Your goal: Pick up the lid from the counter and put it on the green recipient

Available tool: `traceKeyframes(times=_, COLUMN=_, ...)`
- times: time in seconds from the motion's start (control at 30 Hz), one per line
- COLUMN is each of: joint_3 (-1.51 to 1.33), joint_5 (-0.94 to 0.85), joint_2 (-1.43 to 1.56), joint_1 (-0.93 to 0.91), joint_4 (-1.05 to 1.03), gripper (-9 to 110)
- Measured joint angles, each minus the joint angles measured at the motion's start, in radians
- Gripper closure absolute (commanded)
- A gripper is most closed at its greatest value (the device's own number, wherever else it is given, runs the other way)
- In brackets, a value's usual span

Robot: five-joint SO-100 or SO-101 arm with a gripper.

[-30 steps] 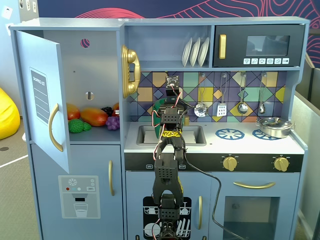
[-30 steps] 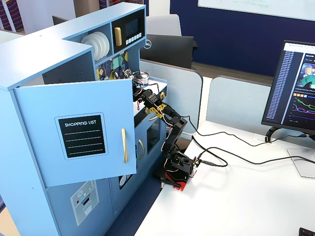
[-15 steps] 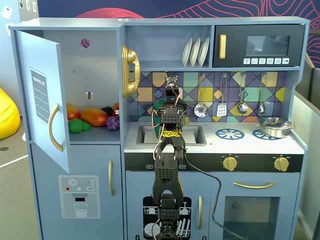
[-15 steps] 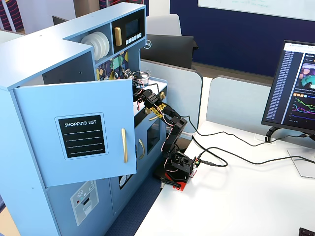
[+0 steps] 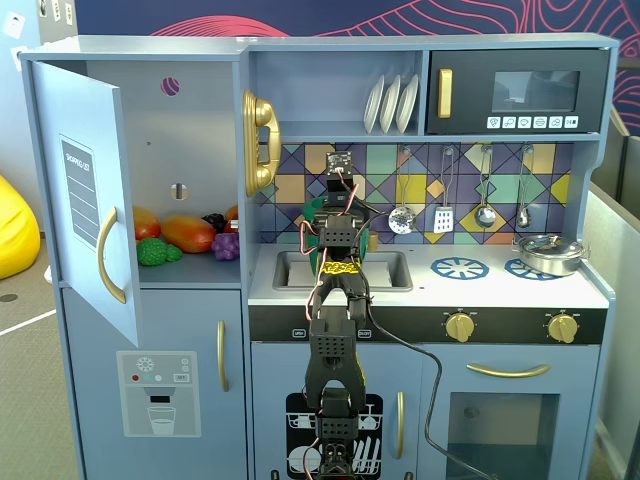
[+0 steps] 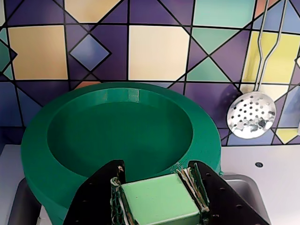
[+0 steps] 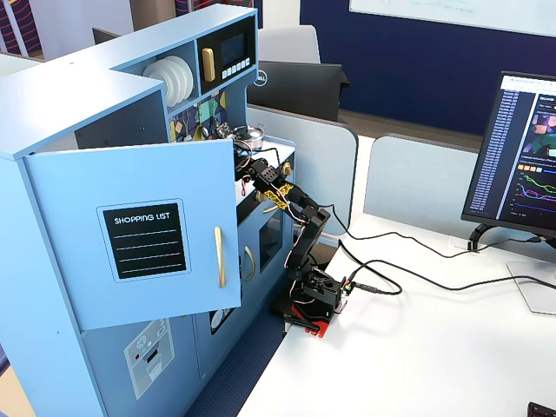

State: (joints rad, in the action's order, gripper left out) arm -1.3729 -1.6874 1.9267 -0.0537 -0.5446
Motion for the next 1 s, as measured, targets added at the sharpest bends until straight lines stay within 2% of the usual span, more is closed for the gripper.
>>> traceKeyframes(times=0.1, joint_3=0.000, joint_5=0.000, joint_2=0.000, joint_1=-0.003, joint_4=0.000, gripper=99)
traceKeyframes(times=0.2, joint_3=0.000, joint_5=0.008, joint_2=0.000, joint_1=-0.005, joint_4=0.000, gripper=84)
traceKeyframes(times=0.3, joint_3=0.000, joint_5=0.040, joint_2=0.000, joint_1=-0.005, joint_4=0.006, gripper=78)
traceKeyframes(times=0.6, joint_3=0.000, joint_5=0.051, joint_2=0.043, joint_1=-0.015, joint_4=0.020, gripper=74)
traceKeyframes(times=0.8, joint_3=0.000, joint_5=-0.005, joint_2=0.166, joint_1=-0.020, joint_4=0.012, gripper=75)
traceKeyframes(times=1.0, joint_3=-0.023, joint_5=-0.034, joint_2=0.382, joint_1=0.015, joint_4=-0.130, gripper=77)
